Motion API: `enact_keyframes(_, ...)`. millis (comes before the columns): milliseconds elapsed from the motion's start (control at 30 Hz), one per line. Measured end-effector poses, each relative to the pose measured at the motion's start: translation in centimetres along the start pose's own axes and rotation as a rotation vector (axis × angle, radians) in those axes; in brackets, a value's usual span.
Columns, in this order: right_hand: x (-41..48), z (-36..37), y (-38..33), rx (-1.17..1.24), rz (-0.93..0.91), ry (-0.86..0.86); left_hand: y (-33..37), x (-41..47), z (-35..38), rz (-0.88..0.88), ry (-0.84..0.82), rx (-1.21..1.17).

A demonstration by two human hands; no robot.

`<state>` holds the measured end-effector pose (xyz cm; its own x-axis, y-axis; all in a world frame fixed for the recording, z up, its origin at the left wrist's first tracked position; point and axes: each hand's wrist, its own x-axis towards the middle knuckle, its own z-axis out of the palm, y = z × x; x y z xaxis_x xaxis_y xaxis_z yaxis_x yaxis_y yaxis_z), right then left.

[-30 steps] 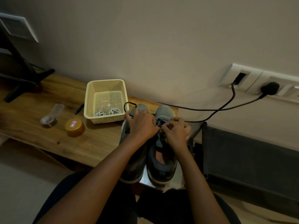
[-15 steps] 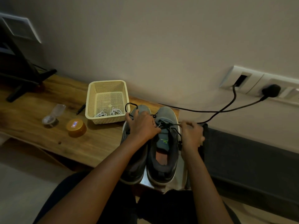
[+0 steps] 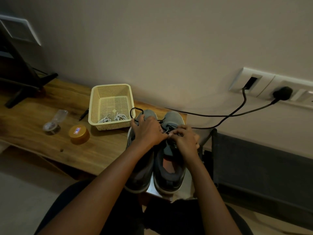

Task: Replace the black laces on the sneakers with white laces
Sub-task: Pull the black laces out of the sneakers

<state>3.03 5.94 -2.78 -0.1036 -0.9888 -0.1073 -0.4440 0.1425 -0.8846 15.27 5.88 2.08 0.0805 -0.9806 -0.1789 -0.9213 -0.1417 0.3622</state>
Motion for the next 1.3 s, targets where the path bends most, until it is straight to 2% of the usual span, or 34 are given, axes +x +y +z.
enact_keyframes(100,-0.1,0.2,-0.3,0.197,0.123,0.015,0.0,0.1,0.0,-0.006,-0.001,-0.003)
enact_keyframes(300,-0.6,-1.3,-2.0,0.869,0.374,0.017,-0.4,0.6,0.4,-0.018,0.015,-0.017)
enact_keyframes(500,-0.8,-3.0,-2.7,1.231,0.554,0.092,-0.4,0.6,0.6,-0.008,0.03,0.005)
enact_keyframes(633,-0.5,-3.2,-2.0,1.359,0.62,0.173,-0.4,0.7,0.8,-0.011,0.03,0.021)
enact_keyframes(700,-0.4,-2.9,-1.7,1.179,0.587,0.213,-0.4,0.6,0.8,-0.004,0.034,0.03)
enact_keyframes(800,-0.3,-1.8,-0.9,0.268,0.344,0.348,-0.4,0.4,0.6,0.014,0.045,0.032)
enact_keyframes(833,-0.5,-1.6,-0.9,0.036,0.215,0.374,-0.5,0.4,0.5,0.025,0.051,0.022)
enact_keyframes(867,-0.7,-1.5,-1.0,-0.089,0.087,0.358,-0.6,0.4,0.6,0.042,0.054,0.006)
enact_keyframes(933,-1.0,-1.2,-1.2,-0.223,-0.07,0.25,-0.7,0.3,0.6,0.085,0.045,-0.017)
enact_keyframes(1067,-1.1,-0.6,-1.2,-0.36,-0.058,0.063,-0.9,0.4,0.2,0.105,0.001,0.024)
enact_keyframes(1200,-1.1,-0.7,-1.3,-0.329,-0.045,0.053,-1.7,0.9,-0.3,0.07,-0.057,0.058)
enact_keyframes(1300,-1.0,-0.4,-1.3,-0.282,-0.023,0.047,-2.2,1.1,-0.6,0.12,-0.147,0.107)
